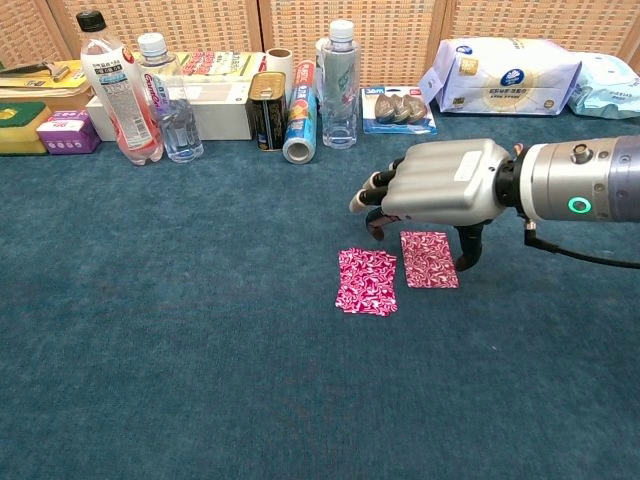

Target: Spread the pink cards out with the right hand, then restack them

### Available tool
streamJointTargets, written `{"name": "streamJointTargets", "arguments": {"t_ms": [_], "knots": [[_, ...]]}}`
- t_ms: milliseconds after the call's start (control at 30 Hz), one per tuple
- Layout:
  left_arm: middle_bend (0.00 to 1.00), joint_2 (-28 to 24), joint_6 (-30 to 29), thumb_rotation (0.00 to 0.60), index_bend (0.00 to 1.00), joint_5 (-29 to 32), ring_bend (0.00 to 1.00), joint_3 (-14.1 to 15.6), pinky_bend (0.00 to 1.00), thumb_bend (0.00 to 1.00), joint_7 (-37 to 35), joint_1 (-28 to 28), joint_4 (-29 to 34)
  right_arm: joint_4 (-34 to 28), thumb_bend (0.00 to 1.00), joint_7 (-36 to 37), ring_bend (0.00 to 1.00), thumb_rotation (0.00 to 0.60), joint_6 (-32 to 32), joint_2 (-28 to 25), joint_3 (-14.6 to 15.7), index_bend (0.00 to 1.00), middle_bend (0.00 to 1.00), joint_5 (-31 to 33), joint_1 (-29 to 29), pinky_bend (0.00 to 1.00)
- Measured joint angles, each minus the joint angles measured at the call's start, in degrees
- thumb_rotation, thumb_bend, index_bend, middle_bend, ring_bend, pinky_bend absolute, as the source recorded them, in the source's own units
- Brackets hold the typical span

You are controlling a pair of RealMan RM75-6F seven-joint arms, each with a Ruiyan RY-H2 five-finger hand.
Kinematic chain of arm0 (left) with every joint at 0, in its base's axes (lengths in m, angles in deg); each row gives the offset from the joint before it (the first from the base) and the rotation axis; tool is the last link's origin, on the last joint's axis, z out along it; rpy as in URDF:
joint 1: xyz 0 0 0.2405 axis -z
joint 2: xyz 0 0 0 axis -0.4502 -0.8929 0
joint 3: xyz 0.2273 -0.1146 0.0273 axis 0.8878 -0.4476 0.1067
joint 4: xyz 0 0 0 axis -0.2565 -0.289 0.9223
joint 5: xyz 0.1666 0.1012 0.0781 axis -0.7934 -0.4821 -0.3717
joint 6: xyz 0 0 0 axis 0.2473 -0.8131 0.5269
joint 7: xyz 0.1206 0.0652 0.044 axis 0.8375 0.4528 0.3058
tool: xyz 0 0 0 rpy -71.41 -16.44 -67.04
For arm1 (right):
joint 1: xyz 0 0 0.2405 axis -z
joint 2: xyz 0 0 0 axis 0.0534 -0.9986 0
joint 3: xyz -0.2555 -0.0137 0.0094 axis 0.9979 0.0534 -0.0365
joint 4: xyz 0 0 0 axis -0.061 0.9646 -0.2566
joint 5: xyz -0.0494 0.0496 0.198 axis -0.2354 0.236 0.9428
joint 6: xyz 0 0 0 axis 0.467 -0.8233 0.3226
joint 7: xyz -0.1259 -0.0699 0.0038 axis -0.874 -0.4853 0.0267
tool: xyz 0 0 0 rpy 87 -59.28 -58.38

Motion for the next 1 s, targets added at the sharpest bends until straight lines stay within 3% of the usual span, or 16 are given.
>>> {"name": "streamJointTargets", "arguments": {"t_ms": [267,1000], "knots": [[0.00,-0.15,0.25,0.600,0.00,0.35,0.00,-0.15,0.00,0.05,-0.31,0.17,0.03,4.63,0.11,2.74,0.12,0.600,1.22,1.54,-0.10,0.28,0.09,-3.64,0.67,0.22],[0.00,-0.09,0.57,0.600,0.00,0.55,0.00,-0.16,0.00,0.05,0.07,0.30,0.29,7.79,0.11,9.49,0.13,0.600,1.02,1.65,-0.58,0.29,0.09,-11.04,2.42,0.23]]}}
